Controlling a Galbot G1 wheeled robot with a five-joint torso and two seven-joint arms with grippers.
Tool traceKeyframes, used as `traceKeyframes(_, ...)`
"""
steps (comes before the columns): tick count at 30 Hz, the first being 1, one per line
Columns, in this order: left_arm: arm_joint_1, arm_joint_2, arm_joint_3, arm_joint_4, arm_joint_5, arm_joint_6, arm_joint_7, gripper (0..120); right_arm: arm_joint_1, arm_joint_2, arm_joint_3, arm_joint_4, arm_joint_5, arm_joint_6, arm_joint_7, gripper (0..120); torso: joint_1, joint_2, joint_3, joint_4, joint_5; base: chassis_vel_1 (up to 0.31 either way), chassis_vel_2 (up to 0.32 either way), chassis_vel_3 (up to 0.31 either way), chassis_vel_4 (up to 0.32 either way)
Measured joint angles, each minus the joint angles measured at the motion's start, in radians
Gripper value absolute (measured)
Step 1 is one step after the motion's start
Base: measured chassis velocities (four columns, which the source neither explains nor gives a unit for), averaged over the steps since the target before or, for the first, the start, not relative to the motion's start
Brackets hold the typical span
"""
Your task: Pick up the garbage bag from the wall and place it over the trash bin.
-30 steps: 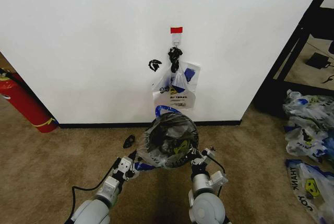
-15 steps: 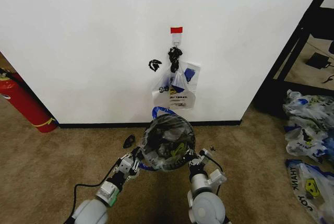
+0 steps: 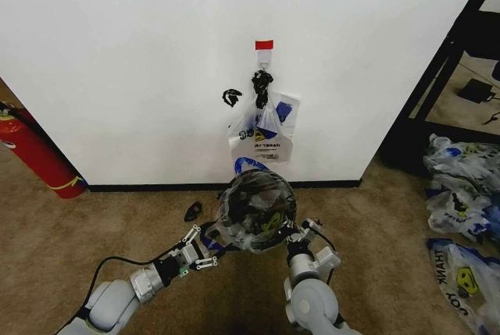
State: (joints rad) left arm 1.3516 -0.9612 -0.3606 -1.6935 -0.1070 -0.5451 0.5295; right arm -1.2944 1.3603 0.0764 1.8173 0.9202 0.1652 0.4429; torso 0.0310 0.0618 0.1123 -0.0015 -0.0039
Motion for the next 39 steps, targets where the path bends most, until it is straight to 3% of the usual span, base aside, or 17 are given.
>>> traceKeyframes(2, -0.002, 0.001, -0.030, -0.001, -0.037, -0.003, 0.065, 98, -0.002, -0.003, 0.001, 0.000, -0.003, 0.000, -0.001, 0, 0.000, 0.000, 0.000, 0.0001, -0.0002, 0.000, 0.000, 0.000, 0.000)
traceKeyframes(5, -0.005, 0.019, -0.114, -0.025, -0.131, 0.002, 0.252, 100, -0.004, -0.015, 0.002, -0.004, -0.020, 0.003, -0.017, 0, 0.000, 0.000, 0.000, 0.0001, -0.0001, 0.000, 0.000, 0.000, 0.000)
traceKeyframes(9, -0.022, 0.038, -0.187, -0.054, -0.227, 0.032, 0.350, 100, -0.008, -0.031, 0.004, -0.027, -0.048, 0.012, -0.076, 0, 0.000, 0.000, 0.000, 0.0003, 0.0003, 0.000, 0.000, 0.000, 0.000)
traceKeyframes(10, -0.029, 0.042, -0.193, -0.066, -0.258, 0.043, 0.323, 100, -0.012, -0.037, 0.005, -0.040, -0.068, 0.017, -0.120, 0, 0.000, 0.000, 0.000, 0.0001, 0.0004, 0.000, 0.000, 0.000, 0.000)
traceKeyframes(12, -0.037, 0.046, -0.162, -0.107, -0.300, 0.074, 0.125, 100, -0.024, -0.054, 0.004, -0.064, -0.115, 0.029, -0.220, 0, 0.000, 0.000, 0.000, 0.0000, 0.0003, 0.000, 0.000, 0.000, 0.000)
traceKeyframes(13, -0.037, 0.046, -0.162, -0.107, -0.300, 0.074, 0.125, 100, -0.024, -0.054, 0.004, -0.064, -0.115, 0.029, -0.220, 0, 0.000, 0.000, 0.000, 0.0000, 0.0003, 0.000, 0.000, 0.000, 0.000)
traceKeyframes(14, -0.038, 0.045, -0.139, -0.127, -0.319, 0.093, 0.034, 100, -0.028, -0.059, 0.003, -0.071, -0.128, 0.033, -0.251, 0, 0.000, 0.000, 0.000, -0.0001, 0.0002, 0.000, 0.000, 0.000, 0.000)
traceKeyframes(16, -0.033, 0.032, -0.104, -0.191, -0.402, 0.192, -0.105, 100, -0.032, -0.067, 0.000, -0.086, -0.157, 0.043, -0.312, 0, 0.000, 0.000, 0.000, -0.0003, -0.0002, 0.000, 0.000, 0.000, 0.000)
traceKeyframes(20, -0.014, -0.011, -0.049, -0.281, -0.493, 0.365, -0.220, 100, -0.029, -0.066, -0.001, -0.108, -0.196, 0.072, -0.389, 0, 0.000, 0.000, 0.000, 0.0001, -0.0002, 0.000, 0.000, 0.000, 0.000)
traceKeyframes(29, 0.001, -0.014, -0.029, -0.309, -0.480, 0.469, -0.303, 99, -0.034, -0.055, -0.003, -0.098, -0.200, 0.079, -0.393, 0, 0.000, 0.000, 0.000, 0.0001, 0.0002, 0.000, 0.000, 0.000, 0.000)
traceKeyframes(39, 0.004, -0.002, -0.041, -0.291, -0.462, 0.511, -0.347, 69, -0.036, -0.051, -0.009, -0.085, -0.204, 0.079, -0.384, 0, 0.000, 0.000, 0.000, 0.0001, 0.0000, 0.000, 0.000, 0.000, 0.000)
